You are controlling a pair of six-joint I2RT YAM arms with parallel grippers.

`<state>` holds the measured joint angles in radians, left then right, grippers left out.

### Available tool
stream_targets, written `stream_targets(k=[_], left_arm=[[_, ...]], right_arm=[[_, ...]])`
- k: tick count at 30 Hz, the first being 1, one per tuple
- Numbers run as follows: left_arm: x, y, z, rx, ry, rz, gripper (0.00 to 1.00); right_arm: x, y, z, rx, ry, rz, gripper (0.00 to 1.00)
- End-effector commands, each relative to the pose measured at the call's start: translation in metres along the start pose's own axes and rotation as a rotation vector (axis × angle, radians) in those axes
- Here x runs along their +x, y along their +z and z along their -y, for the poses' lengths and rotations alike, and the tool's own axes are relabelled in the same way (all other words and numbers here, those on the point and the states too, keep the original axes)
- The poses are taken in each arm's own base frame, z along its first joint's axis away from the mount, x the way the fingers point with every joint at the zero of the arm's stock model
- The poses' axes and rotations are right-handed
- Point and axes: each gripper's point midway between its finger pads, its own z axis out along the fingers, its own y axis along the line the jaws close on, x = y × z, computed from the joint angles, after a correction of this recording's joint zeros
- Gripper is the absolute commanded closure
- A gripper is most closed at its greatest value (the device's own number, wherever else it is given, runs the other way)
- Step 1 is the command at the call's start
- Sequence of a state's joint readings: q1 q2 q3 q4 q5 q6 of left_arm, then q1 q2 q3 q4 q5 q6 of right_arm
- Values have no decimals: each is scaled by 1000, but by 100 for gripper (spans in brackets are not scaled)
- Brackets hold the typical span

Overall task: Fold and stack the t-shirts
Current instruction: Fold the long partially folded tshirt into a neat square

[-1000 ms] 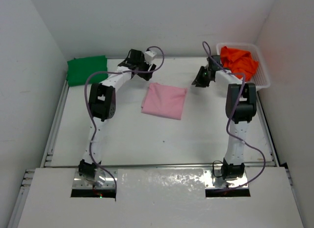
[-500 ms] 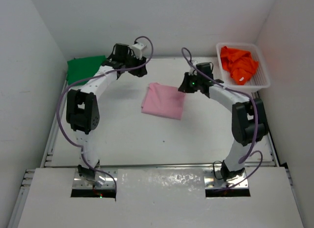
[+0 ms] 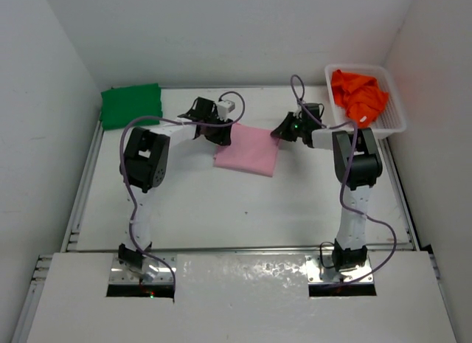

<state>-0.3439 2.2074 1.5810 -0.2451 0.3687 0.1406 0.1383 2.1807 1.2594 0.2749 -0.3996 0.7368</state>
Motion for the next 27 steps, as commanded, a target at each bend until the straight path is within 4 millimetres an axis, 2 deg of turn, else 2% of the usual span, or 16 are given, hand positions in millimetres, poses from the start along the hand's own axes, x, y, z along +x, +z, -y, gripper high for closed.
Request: stream_targets(k=[1,6,7,8,10,12,13,14,16,17,19,20,21,23,25,27], left_arm=[[5,2,-15,-61,-22,2,57],[9,3,-10,-42,-57,5,57],[6,1,-8,-37,-60,14,57],[4,0,-6,-30,-74,17,56],[-6,-8,-4,-35,-91,26,53],[-54,-33,-9,-86,-90,121,49],[-57,-37,-11,-112,-100,128,49],[-79,-50,-23,-178,-139,180,47],[-105,-66,-31,-225,-159,230,46],[-110,-71,-37,-245,-169,242,44],[-115,-73,-45,-278,-173,252,44],[-114,-71,-44,-274,-173,249,43],[-110,-67,-43,-264,-177,238,43],[-94,-49,-34,-192,-203,189,40],[-70,-31,-31,-150,-241,120,36],[-55,-21,-23,-96,-265,86,35]], right_arm=[[-55,6,-15,-60,-3,152,100],[-62,21,21,44,-9,106,100],[-72,25,21,45,-29,111,100],[-67,24,28,80,-56,75,100],[-93,16,15,98,-115,104,100],[-102,-7,10,172,-162,80,97],[-117,-16,4,191,-195,122,97],[-112,-29,10,252,-210,87,91],[-115,-51,15,345,-224,90,84],[-115,-68,7,358,-233,85,70],[-94,-79,11,378,-233,35,57],[-86,-89,1,376,-243,19,50],[-66,-90,8,390,-238,-26,47],[-33,-89,0,341,-222,-87,37],[-12,-81,-16,254,-195,-123,34],[7,-77,-14,248,-187,-162,33]])
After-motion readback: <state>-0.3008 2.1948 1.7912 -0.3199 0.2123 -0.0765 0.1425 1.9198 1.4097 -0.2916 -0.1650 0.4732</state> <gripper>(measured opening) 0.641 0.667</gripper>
